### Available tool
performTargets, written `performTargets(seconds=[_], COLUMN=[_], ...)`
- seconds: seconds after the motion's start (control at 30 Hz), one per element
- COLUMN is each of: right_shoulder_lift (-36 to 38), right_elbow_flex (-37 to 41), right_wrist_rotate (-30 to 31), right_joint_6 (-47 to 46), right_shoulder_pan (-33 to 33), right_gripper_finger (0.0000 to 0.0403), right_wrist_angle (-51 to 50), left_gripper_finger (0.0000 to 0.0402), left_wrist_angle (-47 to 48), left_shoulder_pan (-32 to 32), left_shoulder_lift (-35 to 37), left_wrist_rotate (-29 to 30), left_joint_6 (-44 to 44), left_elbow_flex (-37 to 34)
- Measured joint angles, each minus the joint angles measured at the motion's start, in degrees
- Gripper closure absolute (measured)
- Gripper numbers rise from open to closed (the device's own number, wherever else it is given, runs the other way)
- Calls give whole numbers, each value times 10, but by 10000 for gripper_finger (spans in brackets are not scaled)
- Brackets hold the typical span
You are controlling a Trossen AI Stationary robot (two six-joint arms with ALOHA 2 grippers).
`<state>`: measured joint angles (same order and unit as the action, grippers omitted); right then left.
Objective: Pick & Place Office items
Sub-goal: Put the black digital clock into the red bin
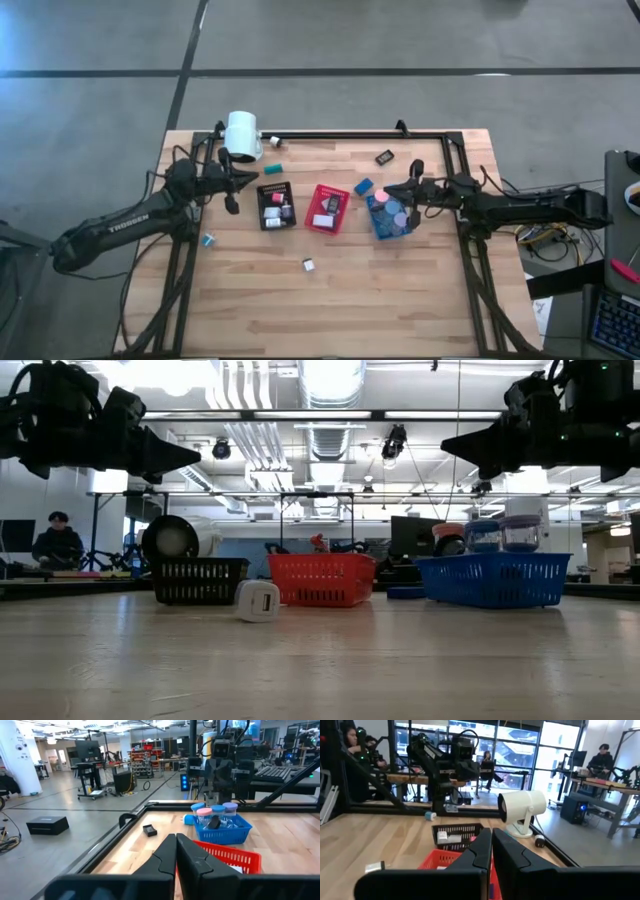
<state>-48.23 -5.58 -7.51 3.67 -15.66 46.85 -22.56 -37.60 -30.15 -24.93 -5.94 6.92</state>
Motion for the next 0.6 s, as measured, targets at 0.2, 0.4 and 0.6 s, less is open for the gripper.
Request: performTargets(seconds=[0.2, 0.4, 0.6], right_shoulder_lift=[-16, -21, -78], right_elbow_flex=[-7, -91, -341], right_wrist_rotate=[1, 36, 57], right_joint_6=[-7, -50, 0], right_shoulder_pan=[0, -20, -97], right_gripper_finger=[390, 390, 390], right_wrist_angle=[-1, -143, -551], left_gripper_finger=[384, 383, 383], left_wrist_angle=[1, 0, 0], left_shoulder_pan=[0, 0, 0], left_shoulder_lift=[0, 0, 0], left_wrist_rotate=[0, 0, 1], left_joint_6=[5, 11, 14], left_elbow_flex=[0, 0, 0])
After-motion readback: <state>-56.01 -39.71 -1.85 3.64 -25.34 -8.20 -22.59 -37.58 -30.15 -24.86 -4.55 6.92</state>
